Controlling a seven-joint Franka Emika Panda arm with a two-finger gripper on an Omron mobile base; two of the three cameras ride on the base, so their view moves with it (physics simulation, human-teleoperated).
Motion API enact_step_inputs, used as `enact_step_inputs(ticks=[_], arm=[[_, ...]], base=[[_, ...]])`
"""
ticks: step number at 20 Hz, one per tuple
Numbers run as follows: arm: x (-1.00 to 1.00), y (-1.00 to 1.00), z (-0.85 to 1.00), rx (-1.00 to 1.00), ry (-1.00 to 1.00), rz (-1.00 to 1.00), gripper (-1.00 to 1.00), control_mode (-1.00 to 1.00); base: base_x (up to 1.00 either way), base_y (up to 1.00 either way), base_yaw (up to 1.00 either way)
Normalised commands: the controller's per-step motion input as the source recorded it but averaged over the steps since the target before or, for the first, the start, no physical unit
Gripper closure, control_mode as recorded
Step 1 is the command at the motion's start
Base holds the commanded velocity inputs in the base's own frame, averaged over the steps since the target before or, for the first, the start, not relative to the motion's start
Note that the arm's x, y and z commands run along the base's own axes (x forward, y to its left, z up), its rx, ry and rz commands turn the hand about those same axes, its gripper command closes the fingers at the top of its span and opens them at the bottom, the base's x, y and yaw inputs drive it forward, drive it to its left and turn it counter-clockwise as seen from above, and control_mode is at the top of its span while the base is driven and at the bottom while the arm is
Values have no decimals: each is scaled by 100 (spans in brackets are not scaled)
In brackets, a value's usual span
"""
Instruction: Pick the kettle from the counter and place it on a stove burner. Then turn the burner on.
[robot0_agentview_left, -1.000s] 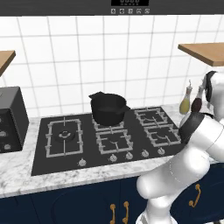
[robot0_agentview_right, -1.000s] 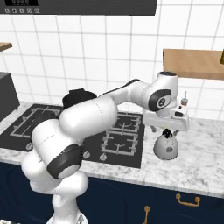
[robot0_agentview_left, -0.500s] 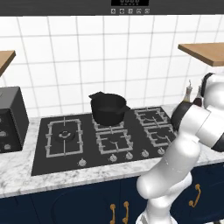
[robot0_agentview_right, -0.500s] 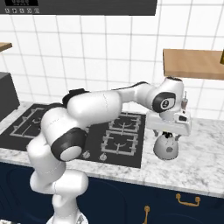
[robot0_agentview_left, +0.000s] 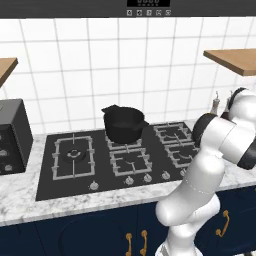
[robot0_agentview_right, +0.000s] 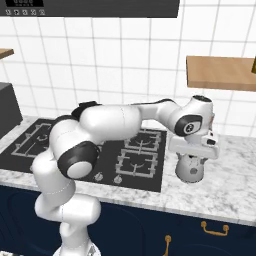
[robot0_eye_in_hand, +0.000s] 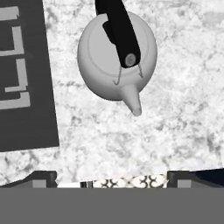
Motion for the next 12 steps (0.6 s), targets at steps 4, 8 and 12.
enact_step_inputs(ticks=[4,8,12], arm=[[19,0,-31,0,-13,9,-100,-100],[22,-5,-8,0,-10,3,-100,-100],[32,-4,-2,0,-14,0,-100,-100]], base=[[0,0,0],[0,0,0],[0,0,0]])
